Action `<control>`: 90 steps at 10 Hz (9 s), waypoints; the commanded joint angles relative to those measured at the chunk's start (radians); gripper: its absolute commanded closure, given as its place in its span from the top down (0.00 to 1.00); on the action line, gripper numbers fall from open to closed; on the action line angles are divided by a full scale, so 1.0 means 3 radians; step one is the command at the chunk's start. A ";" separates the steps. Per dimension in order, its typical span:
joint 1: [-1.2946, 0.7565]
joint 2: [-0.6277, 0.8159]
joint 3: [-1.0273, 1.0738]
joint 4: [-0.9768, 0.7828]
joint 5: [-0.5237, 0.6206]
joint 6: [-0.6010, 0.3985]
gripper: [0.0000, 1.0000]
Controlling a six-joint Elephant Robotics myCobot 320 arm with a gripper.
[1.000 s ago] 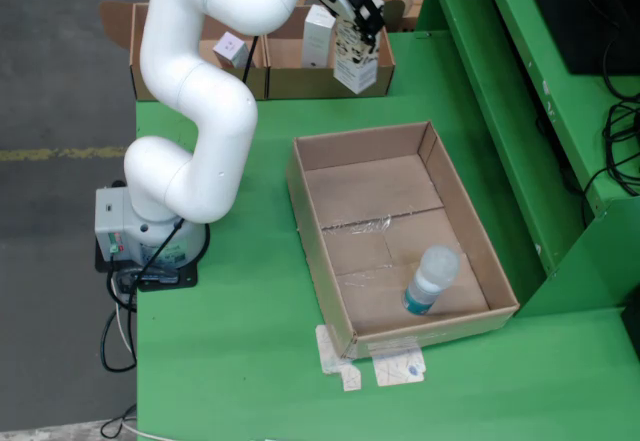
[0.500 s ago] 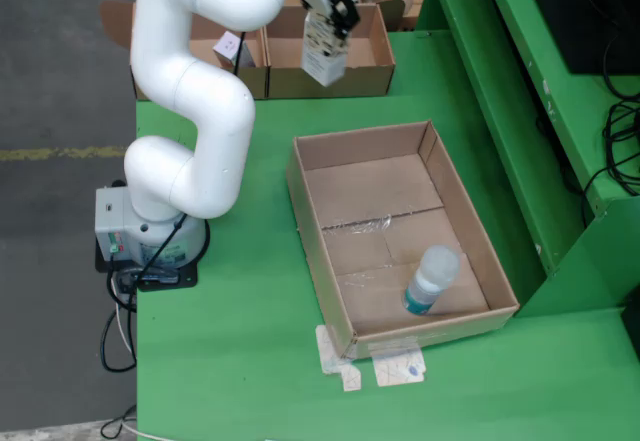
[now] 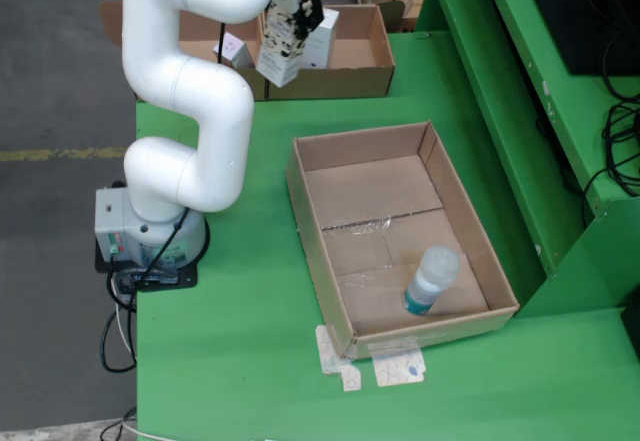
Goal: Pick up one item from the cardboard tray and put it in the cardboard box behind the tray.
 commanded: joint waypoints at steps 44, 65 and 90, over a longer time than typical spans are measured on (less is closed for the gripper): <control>0.0320 0.0017 0.0071 0.0156 0.0092 0.0169 0.00; 0.1003 -0.1205 0.0072 0.2458 -0.1523 -0.0976 0.00; 0.0742 -0.1869 0.0072 0.2699 -0.0861 -0.0984 0.00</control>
